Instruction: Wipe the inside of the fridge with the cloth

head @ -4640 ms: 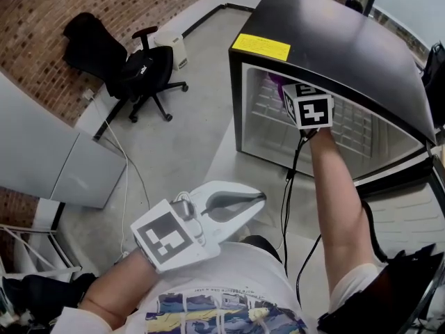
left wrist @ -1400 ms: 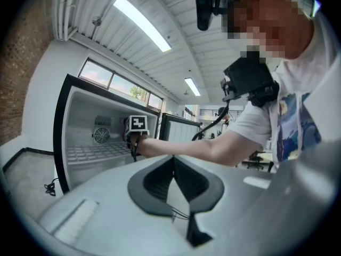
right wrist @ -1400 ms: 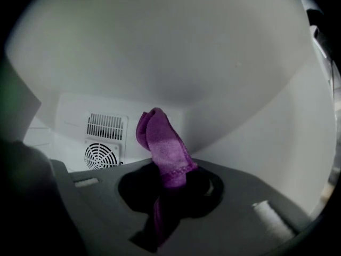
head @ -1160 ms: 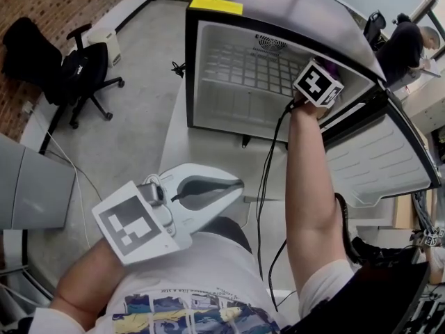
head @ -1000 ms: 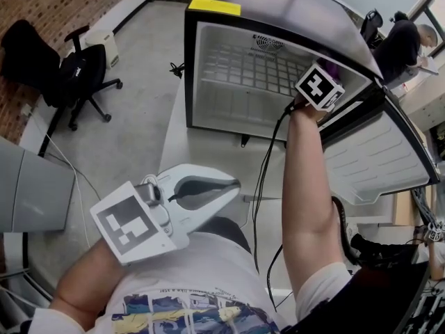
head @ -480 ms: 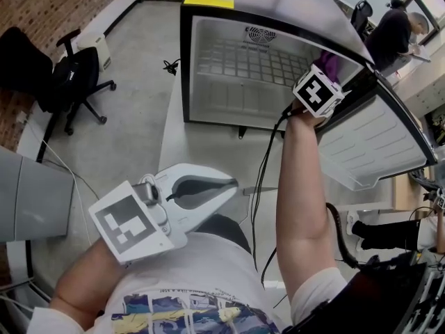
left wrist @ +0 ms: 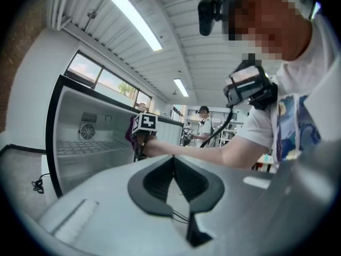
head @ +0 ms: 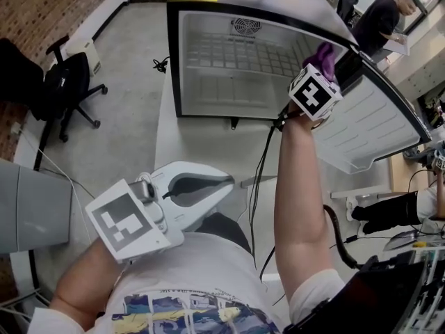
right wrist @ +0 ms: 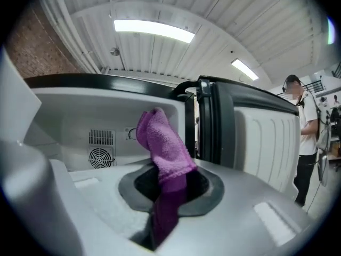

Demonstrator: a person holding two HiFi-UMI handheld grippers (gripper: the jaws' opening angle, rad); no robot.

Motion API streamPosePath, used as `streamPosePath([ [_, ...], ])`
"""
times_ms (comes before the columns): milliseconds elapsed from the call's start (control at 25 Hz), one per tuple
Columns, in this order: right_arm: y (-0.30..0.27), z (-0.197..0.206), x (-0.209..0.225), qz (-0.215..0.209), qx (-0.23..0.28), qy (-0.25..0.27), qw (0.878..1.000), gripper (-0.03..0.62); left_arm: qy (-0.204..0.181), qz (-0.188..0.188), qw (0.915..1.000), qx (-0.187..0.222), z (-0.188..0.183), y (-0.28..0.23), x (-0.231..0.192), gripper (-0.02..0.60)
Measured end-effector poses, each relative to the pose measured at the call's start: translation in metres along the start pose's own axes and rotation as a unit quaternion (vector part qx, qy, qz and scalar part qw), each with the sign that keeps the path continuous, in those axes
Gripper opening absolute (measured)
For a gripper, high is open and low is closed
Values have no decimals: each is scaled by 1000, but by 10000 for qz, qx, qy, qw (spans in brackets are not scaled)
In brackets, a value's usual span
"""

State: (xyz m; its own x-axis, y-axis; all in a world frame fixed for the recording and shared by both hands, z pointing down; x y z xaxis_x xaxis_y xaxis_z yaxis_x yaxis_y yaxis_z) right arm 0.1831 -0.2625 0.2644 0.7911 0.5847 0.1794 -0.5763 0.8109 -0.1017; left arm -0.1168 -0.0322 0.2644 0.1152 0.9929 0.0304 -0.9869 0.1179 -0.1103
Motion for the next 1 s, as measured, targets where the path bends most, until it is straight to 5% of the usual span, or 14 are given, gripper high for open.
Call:
streamPosePath([
  [400,39,-13,15,-392,78,263,9989,54,-58,179,9998,59,-3,-1,21,6],
  [560,60,-17,4,-1062,59,445,9933,54,-84,265,9996,-11,-2,-6,29,5],
  [800,80,2,-54,-2746,-529,629,9580,54,-29,243,9997,61,-6,-16,33,6],
  [1000,78,24,-116,-3747,-846,137,9232,54,-14,-83,9999,73,-11,-15,16,6],
])
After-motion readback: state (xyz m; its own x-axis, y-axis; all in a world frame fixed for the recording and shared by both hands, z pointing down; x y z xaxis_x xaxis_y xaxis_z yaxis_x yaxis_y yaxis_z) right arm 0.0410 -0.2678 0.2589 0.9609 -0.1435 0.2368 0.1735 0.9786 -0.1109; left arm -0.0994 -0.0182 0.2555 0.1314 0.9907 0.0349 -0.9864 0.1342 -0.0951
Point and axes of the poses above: the fingertips, and each gripper's own axes: y backward along the fingers, x to its right, z out of its underside, the point moved 2 cm from there along y, backward along the fingers, and after that the axes turned 12 degrees about -y, right-handed, at the moved point
